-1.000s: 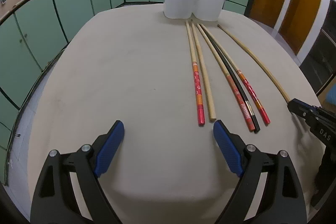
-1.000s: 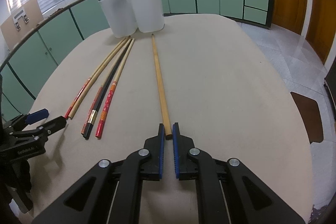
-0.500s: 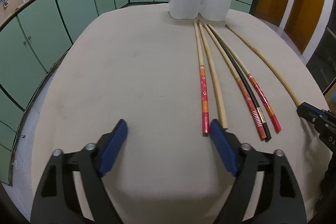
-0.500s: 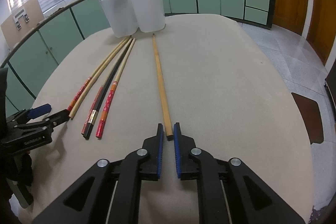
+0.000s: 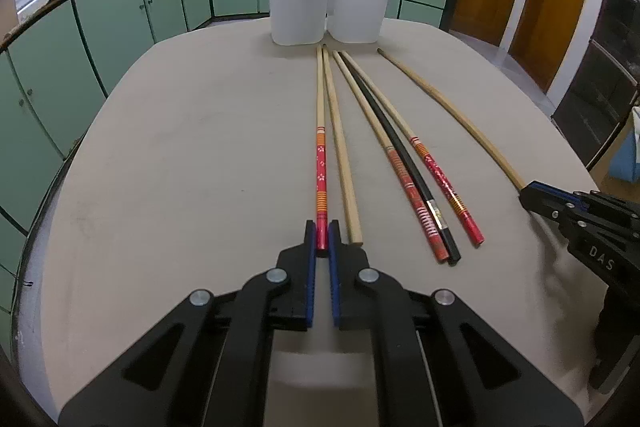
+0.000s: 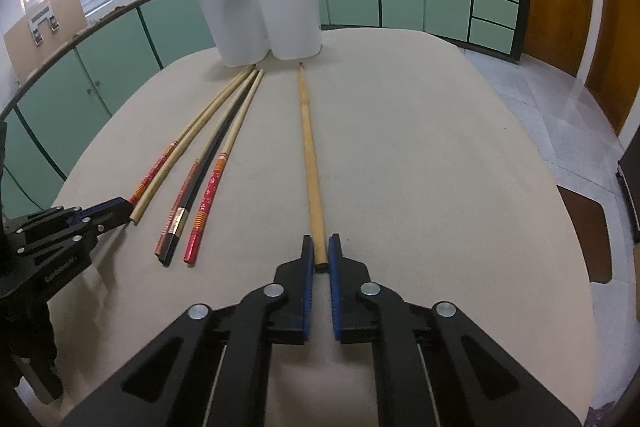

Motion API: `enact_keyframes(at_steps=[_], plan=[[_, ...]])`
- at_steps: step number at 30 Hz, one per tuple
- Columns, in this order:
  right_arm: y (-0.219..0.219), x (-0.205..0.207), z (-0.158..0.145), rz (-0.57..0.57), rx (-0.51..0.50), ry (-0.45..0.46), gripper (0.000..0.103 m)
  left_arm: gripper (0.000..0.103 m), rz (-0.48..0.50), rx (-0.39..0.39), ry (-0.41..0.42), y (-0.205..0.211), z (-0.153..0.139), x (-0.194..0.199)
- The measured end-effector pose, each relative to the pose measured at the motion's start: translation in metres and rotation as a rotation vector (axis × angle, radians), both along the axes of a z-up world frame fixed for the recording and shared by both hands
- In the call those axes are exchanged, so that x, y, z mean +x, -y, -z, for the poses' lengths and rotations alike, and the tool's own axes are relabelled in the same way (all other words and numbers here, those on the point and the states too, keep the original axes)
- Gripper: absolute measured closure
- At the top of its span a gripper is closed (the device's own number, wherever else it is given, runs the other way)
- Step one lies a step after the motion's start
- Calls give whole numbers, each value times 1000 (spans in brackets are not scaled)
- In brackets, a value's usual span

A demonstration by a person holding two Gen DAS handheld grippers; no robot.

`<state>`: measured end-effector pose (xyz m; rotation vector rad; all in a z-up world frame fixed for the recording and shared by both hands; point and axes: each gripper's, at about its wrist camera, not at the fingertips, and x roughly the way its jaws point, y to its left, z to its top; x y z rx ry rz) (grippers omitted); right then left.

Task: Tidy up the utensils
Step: 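Grasp a red-patterned chopstick with the left tool while the right tool holds the wooden one, then lift both held chopsticks up and lower them into the white holder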

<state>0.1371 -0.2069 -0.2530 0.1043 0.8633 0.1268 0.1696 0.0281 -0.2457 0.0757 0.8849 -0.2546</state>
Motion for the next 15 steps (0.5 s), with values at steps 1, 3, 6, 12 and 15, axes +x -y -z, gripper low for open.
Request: enact_keyframes(at_steps=[1,3,6,12,15], plan=[[0,0,0,0,2,0,96,98,0,-2,1,0,-1,-1],[1,-2,-2,1,6,2,96,98,3,2,18,-1,-7,-5],[1,-4,-9,1,24,8,96,98,7,-1,48,-3,-20,-9],[-1,-9,-46,-26,-14,81,96,98,2,-12,138,-15,-65,-18],[-1,-11,-71,-41,-22,131,96,98,9,-19,184,-16,-89,-19]])
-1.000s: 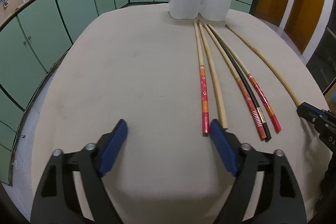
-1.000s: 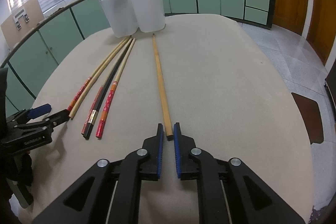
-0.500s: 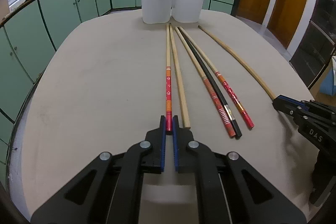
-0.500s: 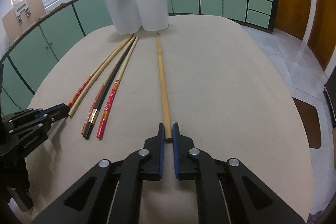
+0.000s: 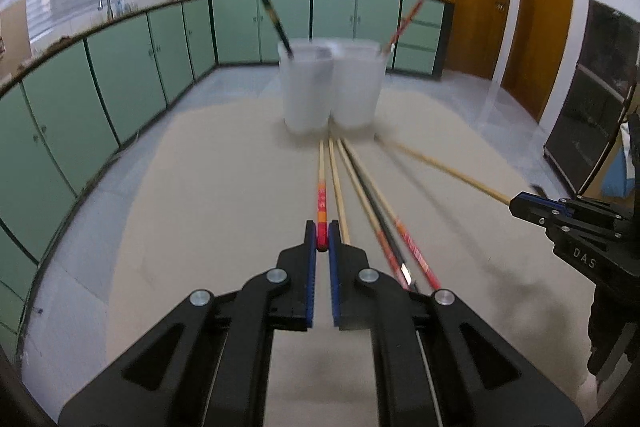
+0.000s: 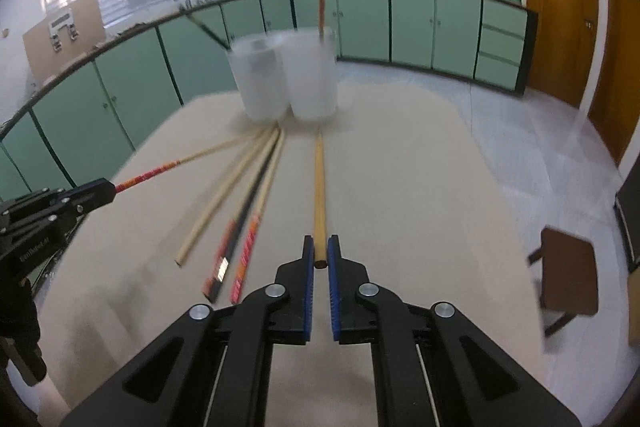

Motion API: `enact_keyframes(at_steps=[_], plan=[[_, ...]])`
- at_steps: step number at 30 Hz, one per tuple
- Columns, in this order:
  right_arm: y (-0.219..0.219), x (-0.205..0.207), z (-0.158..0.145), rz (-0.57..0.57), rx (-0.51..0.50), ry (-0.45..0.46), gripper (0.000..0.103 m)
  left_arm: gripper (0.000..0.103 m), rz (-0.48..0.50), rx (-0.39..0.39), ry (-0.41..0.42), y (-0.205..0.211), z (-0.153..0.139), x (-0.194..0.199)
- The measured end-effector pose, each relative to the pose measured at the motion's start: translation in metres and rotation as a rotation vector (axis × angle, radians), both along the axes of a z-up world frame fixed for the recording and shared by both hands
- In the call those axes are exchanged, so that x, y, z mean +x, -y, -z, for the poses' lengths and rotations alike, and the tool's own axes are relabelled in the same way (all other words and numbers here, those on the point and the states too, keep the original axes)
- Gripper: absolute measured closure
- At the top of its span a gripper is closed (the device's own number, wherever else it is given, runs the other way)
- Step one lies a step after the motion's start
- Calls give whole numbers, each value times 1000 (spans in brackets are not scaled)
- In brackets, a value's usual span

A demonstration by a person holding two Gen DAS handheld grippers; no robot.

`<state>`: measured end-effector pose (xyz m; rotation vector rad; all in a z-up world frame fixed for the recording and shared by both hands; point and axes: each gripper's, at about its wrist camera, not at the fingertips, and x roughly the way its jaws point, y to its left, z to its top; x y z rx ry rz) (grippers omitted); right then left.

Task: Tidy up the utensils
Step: 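Lift both held chopsticks up and lower them into the white holder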

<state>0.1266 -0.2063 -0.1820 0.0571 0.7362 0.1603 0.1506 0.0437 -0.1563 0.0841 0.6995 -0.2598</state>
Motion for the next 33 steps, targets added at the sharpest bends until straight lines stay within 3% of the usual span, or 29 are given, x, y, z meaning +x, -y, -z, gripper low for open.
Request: enact_keyframes(at_steps=[12,24,33], plan=[[7,10,-91,-58,18,144,96,98,49,-54,160,-1,-87,6],[1,47,-160,-164,58,209,96,98,119,-105,217,6,-133,28],[7,88,-233,-144,88,365,96,98,117,-116,383,20,-191,62]])
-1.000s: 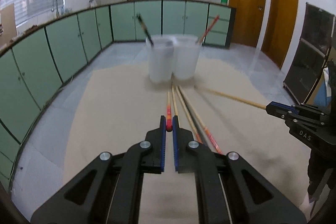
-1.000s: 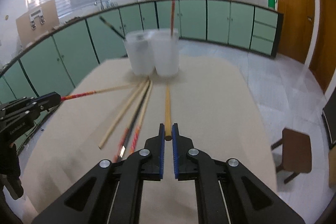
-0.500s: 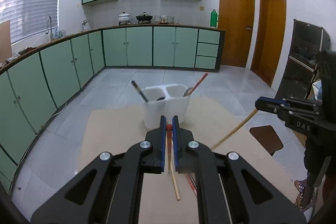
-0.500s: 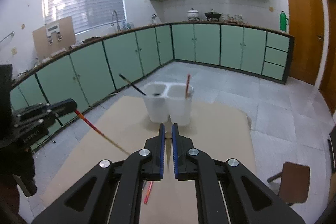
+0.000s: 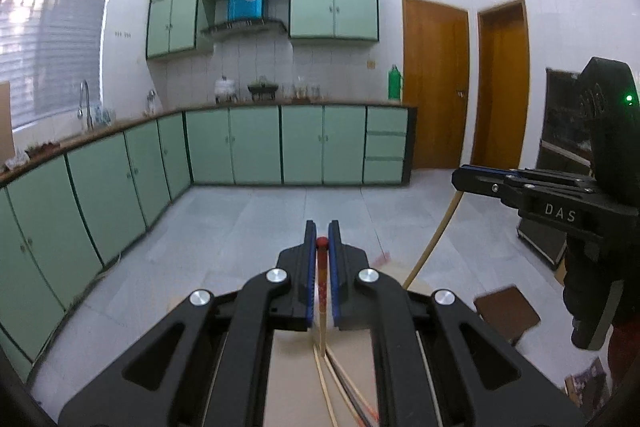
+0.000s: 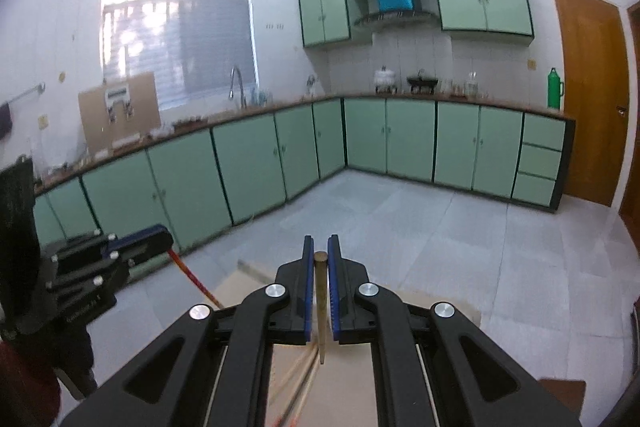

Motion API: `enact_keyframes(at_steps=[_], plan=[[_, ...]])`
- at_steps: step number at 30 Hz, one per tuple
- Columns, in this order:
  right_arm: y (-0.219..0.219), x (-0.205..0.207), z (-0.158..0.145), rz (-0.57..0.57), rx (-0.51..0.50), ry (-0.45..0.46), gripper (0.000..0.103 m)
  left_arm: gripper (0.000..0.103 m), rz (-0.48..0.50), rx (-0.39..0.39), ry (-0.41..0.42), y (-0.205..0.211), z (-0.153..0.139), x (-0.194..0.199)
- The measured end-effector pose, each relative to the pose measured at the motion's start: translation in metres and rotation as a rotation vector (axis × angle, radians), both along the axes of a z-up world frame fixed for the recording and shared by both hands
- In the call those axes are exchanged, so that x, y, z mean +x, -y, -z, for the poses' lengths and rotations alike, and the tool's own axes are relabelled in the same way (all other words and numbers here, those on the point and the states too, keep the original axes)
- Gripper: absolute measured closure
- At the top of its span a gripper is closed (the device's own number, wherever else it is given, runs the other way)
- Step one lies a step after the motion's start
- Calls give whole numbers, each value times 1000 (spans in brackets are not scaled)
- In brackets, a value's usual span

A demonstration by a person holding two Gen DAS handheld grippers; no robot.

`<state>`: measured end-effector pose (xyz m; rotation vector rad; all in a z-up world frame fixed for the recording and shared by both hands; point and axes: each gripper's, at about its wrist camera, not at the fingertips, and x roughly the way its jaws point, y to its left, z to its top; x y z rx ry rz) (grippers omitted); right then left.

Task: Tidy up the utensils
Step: 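Lift both held chopsticks up and lower them into the white holder, then open both tools to release the chopsticks in the holder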

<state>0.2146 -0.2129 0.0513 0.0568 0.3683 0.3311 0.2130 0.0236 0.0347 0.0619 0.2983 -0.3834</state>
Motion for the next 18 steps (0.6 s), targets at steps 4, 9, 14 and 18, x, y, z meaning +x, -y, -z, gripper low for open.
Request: enact_keyframes(at_steps=[4,9,14,18], plan=[[2,32,-20,31,33,44,96,98,-23,-44,41,5,-16,37],[2,72,-20,74,50,64,96,98,-66,-55,79,15,-17,80],[-6,112,10,114,10,3,96,98,-113,-55,49,20,6,117],[-13,130,35,115,-8,-58,96,98,-123,-61,-34,19,32,143]])
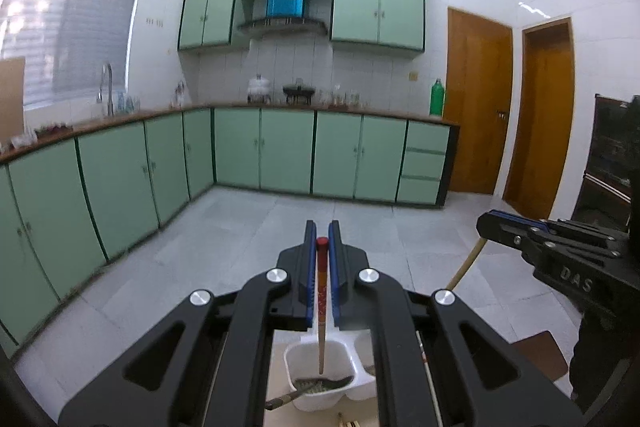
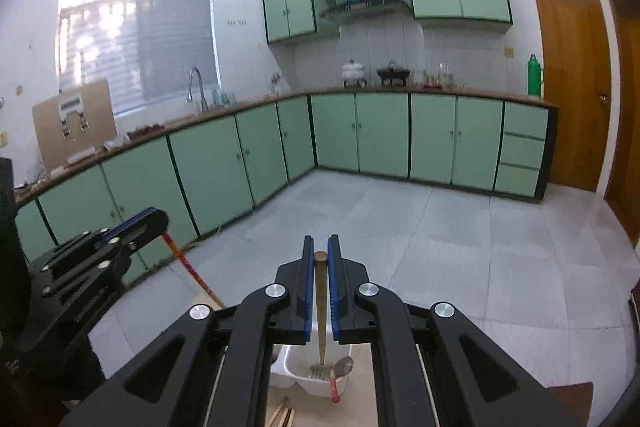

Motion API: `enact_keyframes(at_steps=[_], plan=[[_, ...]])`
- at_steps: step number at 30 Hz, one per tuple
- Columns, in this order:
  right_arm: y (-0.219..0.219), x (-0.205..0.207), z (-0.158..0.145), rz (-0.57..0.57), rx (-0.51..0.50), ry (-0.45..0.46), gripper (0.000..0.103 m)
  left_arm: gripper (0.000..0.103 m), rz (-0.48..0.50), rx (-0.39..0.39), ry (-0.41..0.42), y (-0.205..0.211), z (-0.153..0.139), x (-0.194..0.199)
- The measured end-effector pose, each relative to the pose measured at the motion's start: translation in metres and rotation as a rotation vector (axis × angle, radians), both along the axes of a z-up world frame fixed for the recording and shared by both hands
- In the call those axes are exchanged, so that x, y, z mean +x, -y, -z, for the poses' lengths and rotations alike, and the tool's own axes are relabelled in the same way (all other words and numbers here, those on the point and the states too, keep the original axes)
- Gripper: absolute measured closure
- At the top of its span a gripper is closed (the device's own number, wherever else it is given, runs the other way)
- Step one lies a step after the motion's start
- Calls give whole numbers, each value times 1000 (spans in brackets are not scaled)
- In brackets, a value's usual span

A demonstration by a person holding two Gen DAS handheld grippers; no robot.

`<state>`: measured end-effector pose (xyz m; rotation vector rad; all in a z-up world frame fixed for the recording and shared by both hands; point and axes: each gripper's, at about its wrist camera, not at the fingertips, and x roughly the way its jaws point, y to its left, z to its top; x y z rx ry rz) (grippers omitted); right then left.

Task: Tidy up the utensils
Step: 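Open both tools to release the chopsticks in the holder, then move both open tools back over the remaining chopsticks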

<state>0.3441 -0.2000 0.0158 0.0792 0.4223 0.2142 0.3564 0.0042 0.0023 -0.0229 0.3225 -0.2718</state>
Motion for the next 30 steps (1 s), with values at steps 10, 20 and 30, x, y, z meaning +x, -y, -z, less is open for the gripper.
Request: enact_keyframes(at_steps=[10,20,30], plan=[[7,-10,14,27,-39,-26,64,66,-10,9,-34,-18,7,-13],[33,-97,34,88,-13,6,15,27,4,40,-53,-40,39,-107],[23,-173,129,100,-4,-136,6,23,-24,92,-284,-59,147,-167]])
